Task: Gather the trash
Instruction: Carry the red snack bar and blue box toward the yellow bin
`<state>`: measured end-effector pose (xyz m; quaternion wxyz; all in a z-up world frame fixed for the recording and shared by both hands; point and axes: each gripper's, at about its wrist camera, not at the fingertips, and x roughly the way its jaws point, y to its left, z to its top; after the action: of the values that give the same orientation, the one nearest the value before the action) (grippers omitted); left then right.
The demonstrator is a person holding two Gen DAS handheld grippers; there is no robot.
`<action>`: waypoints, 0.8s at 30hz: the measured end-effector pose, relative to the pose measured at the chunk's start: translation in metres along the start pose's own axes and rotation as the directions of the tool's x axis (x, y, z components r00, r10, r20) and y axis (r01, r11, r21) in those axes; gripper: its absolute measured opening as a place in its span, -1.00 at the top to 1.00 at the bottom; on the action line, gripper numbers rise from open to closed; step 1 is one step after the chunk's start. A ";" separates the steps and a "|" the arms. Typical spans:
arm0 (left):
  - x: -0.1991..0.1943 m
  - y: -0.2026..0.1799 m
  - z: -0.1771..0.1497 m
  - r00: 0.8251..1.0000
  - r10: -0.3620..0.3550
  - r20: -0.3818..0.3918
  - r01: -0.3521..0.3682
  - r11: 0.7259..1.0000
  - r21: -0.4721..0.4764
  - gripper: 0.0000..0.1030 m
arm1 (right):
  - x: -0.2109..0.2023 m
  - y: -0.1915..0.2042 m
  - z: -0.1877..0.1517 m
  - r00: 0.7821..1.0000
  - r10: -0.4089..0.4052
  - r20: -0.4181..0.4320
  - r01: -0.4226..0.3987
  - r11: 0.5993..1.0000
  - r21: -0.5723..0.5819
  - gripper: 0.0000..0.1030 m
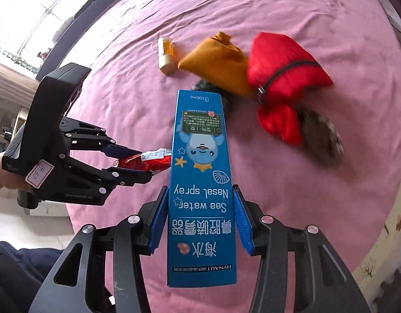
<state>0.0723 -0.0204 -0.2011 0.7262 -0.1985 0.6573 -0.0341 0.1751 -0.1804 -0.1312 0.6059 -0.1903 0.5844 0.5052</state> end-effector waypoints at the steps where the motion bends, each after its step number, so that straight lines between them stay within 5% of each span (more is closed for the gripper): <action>1: 0.000 -0.007 -0.006 1.000 -0.002 -0.003 0.002 1.000 0.006 0.28 | -0.004 0.000 -0.008 1.000 -0.005 0.005 0.005 1.000 0.012 0.10; 13: 0.009 -0.124 -0.037 0.999 -0.023 -0.024 0.026 0.989 0.145 0.28 | -0.063 -0.037 -0.125 0.995 -0.083 0.063 0.069 0.977 0.203 0.10; 24: 0.047 -0.255 -0.034 0.996 -0.032 -0.086 0.058 0.948 0.313 0.28 | -0.116 -0.092 -0.220 0.984 -0.148 0.094 0.105 0.927 0.361 0.10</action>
<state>0.0994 -0.2779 -0.1626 0.7208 -0.0936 0.6672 -0.1630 0.1608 -0.4449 -0.1140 0.6956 -0.0846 0.6150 0.3617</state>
